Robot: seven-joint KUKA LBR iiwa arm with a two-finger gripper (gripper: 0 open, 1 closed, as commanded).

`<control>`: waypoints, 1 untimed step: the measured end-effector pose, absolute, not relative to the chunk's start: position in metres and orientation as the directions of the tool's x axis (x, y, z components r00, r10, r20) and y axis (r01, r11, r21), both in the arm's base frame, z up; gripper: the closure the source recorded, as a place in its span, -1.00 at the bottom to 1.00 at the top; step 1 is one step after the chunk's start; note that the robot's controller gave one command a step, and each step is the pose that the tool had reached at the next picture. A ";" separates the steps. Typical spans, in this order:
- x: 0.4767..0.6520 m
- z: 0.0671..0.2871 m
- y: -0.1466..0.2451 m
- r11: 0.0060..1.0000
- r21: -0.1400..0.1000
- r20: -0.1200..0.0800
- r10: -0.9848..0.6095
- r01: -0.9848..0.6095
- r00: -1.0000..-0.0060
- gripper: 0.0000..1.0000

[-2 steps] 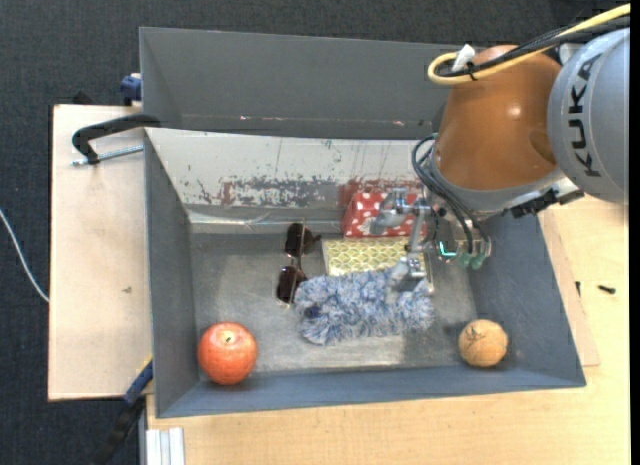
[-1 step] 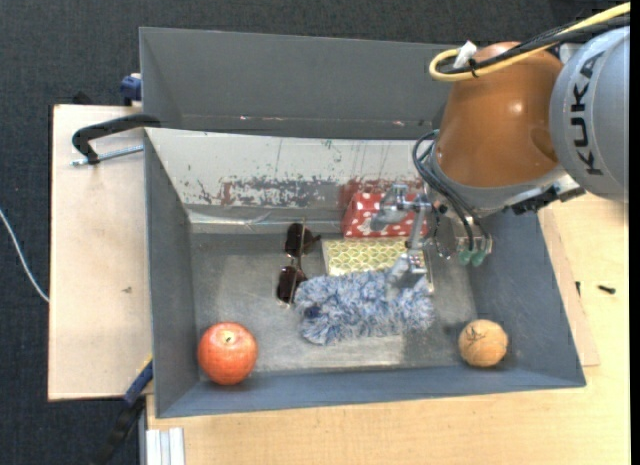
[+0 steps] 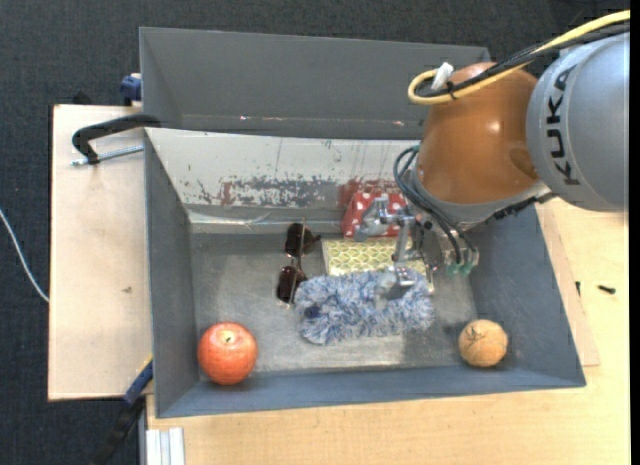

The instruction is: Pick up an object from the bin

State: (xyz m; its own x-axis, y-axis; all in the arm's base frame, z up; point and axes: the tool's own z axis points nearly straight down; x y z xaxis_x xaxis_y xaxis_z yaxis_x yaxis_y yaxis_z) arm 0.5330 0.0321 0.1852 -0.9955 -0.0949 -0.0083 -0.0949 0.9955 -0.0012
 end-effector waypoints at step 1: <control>0.537 0.076 0.036 0.971 0.001 -0.003 -0.237 -0.237 -0.971 1.00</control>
Offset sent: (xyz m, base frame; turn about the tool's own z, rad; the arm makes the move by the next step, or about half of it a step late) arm 0.0000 0.0000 0.0000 0.0000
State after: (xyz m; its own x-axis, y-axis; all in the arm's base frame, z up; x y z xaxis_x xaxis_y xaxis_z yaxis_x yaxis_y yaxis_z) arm 0.5372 0.0359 0.0760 -0.9715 -0.2371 -0.0035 -0.2371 0.9715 0.0006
